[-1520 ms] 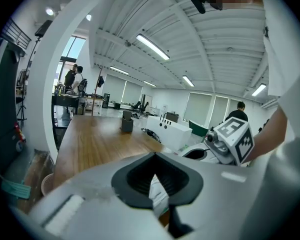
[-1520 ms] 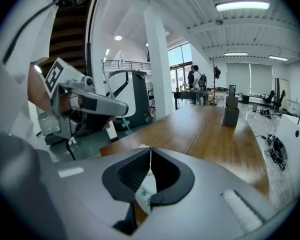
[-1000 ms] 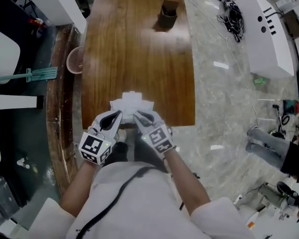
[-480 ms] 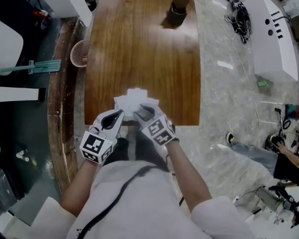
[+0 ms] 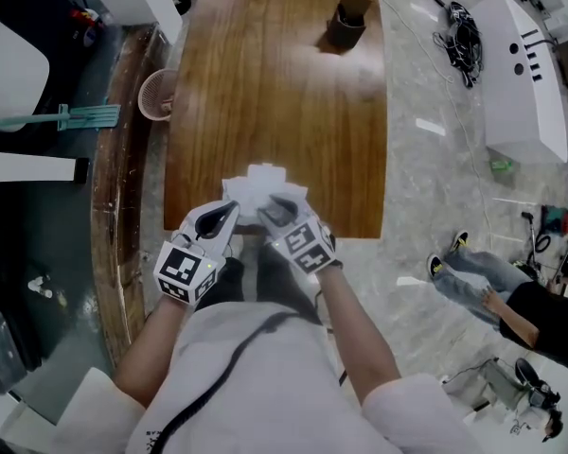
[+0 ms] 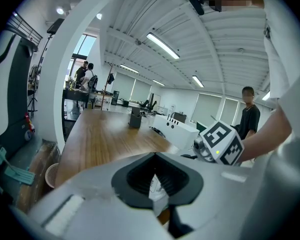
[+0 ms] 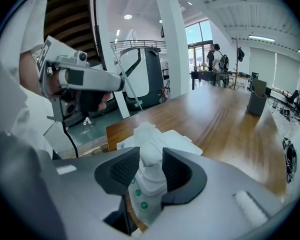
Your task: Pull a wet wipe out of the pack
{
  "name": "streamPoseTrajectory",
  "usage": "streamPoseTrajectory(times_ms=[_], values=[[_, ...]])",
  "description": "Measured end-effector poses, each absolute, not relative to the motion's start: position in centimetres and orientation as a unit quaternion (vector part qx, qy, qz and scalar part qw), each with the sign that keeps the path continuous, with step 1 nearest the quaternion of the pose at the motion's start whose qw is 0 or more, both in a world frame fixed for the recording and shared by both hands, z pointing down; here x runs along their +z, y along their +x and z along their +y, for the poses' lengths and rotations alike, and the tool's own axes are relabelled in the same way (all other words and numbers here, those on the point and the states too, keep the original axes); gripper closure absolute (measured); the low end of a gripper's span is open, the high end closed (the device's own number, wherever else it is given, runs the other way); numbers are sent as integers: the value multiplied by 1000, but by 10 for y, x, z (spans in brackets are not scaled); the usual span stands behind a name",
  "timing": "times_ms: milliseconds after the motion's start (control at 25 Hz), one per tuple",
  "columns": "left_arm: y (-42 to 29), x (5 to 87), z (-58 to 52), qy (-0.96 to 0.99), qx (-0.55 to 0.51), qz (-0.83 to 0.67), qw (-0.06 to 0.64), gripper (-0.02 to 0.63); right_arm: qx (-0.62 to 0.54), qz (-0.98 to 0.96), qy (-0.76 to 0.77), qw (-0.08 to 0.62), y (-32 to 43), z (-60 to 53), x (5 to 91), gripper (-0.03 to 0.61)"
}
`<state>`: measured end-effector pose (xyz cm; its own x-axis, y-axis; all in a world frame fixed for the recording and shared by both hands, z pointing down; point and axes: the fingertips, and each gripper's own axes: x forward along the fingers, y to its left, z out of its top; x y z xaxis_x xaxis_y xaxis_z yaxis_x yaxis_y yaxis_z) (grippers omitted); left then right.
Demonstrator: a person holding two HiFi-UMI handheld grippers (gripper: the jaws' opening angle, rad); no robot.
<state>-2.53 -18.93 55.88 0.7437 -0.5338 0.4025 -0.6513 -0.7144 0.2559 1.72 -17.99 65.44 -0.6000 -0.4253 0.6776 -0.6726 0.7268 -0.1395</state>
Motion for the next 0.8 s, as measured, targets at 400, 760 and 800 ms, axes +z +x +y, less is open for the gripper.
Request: streamPoseTrajectory(times_ms=[400, 760, 800], values=[[-35, 558, -187, 911, 145, -334, 195, 609, 229, -861, 294, 346, 14, -176, 660, 460], [-41, 557, -185, 911, 140, -337, 191, 609, 230, -856, 294, 356, 12, -173, 661, 563], [-41, 556, -186, 911, 139, -338, 191, 609, 230, -856, 295, 356, 13, -174, 661, 563]])
